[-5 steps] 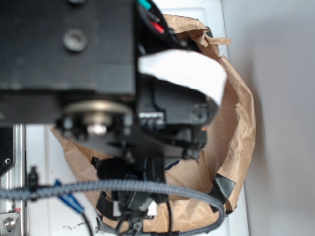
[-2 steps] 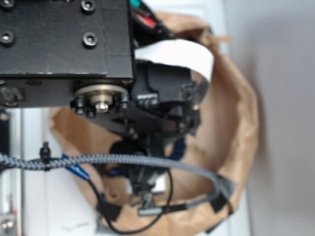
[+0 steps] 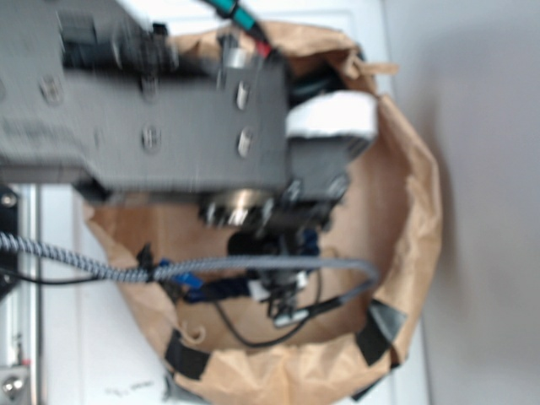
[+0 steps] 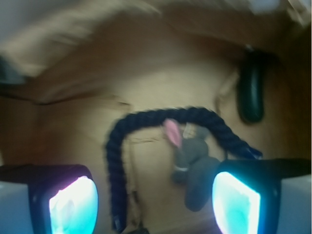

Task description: Grab the blue rope.

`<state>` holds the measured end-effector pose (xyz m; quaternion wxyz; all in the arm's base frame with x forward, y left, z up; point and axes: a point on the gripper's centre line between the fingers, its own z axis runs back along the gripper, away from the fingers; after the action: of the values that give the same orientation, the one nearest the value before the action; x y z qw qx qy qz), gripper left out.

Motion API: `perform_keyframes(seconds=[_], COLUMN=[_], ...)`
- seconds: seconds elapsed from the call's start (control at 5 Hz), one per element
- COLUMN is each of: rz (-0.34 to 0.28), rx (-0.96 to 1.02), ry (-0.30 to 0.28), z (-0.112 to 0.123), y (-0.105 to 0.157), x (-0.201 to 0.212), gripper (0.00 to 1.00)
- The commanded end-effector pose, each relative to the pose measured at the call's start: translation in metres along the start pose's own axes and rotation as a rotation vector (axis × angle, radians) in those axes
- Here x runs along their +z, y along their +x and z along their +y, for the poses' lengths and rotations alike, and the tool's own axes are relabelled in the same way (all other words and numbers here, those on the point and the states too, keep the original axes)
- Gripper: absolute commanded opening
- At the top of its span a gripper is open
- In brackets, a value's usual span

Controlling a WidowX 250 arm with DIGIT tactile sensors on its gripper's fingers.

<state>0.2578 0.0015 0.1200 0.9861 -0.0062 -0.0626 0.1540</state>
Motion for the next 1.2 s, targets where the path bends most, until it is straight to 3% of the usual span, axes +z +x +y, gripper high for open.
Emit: perform_keyframes(seconds=[0.0,0.6,0.8,1.0], rz=[-0.038,0.083,0.025,0.005], rx=[0.035,-0.085,-0.108,-0.099], ry=[0.006,-0.024,0.041,0.026], z=[-0.005,-0.038,-0.054,-0.055], y=[-0.014,-0.035,-0.056,-0.054], x=[-0.024,-0.067,-0.085,-0.088], gripper=[1.00,1.00,1.00,0.00])
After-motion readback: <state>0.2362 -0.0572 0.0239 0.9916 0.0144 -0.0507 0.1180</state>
